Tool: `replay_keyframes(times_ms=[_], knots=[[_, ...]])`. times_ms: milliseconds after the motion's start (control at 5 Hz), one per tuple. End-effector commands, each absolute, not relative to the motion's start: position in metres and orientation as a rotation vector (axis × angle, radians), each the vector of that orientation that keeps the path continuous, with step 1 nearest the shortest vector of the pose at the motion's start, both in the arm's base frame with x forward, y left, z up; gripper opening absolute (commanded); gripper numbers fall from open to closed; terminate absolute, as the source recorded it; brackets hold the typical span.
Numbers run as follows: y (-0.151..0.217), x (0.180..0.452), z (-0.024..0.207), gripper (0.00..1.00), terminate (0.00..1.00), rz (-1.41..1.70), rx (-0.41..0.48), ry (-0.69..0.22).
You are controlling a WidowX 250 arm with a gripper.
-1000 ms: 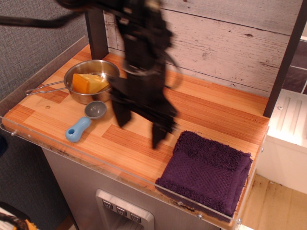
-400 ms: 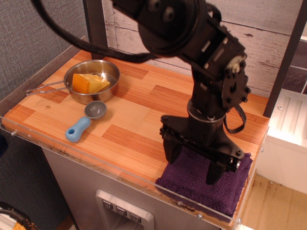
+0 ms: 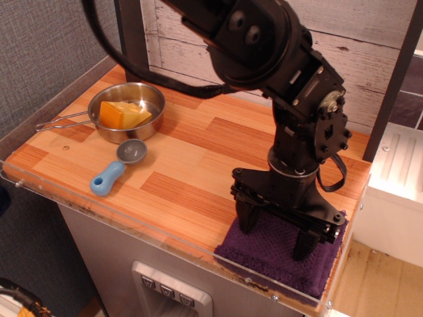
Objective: Move the purple towel to the back right corner of the table.
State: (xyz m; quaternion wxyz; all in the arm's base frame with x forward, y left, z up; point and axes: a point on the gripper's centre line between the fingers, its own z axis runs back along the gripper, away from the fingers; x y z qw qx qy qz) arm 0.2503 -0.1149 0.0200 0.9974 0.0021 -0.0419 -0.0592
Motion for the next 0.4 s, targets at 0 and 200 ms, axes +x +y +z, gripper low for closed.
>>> replay_keyframes(times_ms=[0, 200], knots=[[-0.125, 0.25, 0.009, 1.0, 0.0, -0.153, -0.003, -0.075], [-0.117, 0.244, -0.007, 1.0, 0.0, -0.167, 0.026, -0.022]])
